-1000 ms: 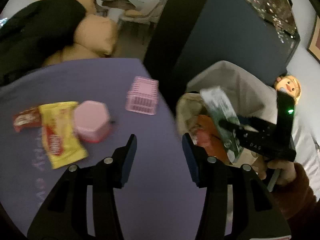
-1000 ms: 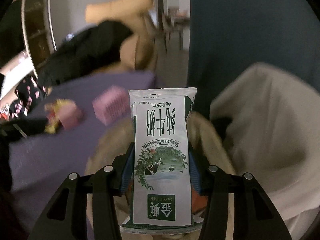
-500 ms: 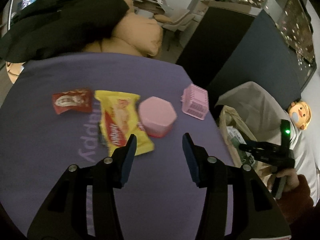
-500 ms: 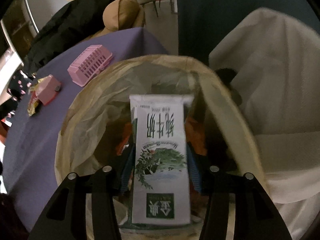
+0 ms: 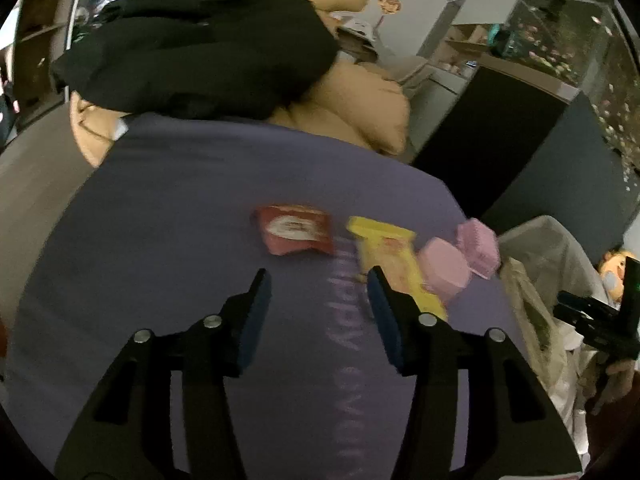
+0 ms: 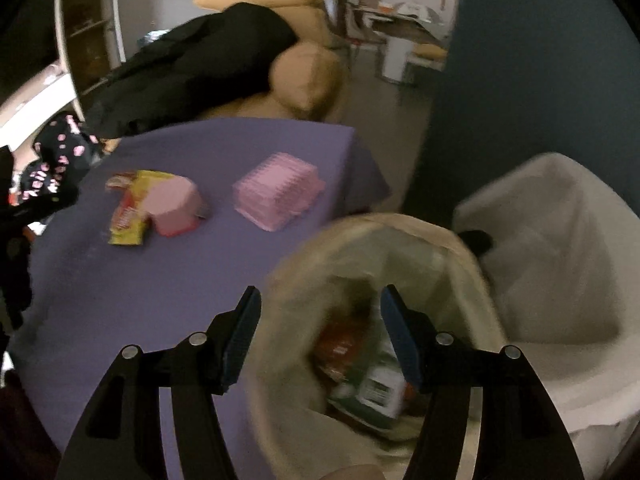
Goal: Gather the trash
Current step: 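Move both grippers back over the table toward the remaining wrappers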
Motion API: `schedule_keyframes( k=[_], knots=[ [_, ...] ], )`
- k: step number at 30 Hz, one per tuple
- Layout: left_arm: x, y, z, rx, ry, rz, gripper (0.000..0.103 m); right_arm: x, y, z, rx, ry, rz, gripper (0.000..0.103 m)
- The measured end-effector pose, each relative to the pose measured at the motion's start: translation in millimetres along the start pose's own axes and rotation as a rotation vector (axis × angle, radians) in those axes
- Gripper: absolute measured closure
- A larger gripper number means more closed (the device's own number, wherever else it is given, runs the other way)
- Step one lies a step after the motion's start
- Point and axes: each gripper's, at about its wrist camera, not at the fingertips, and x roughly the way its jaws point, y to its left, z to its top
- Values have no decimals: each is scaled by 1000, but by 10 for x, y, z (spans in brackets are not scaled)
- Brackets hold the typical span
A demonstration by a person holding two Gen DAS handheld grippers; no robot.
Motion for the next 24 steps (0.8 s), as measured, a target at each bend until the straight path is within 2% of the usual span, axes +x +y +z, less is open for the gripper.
schedule_keyframes(
  k=[4, 6, 10, 12, 20, 24],
  knots=[
    [-44, 215, 17, -38, -10, 6, 54, 140, 378, 98, 32, -13, 78, 44],
    [-68, 283, 24, -47, -9, 14, 54, 273, 640, 155, 53, -9, 150, 45],
    [-77, 379, 30, -48, 3, 20, 54, 573, 1114, 213, 60, 22, 225, 60],
    [-76, 408, 49, -33, 7, 19, 54, 760, 1346, 259, 53, 39, 225, 66],
    [-34, 432, 136, 24, 16, -13, 53, 1194, 1691, 415, 17, 79, 170, 66],
    [10, 416, 175, 39, 27, -8, 53, 1218, 1679, 406, 7, 85, 194, 85]
  ],
)
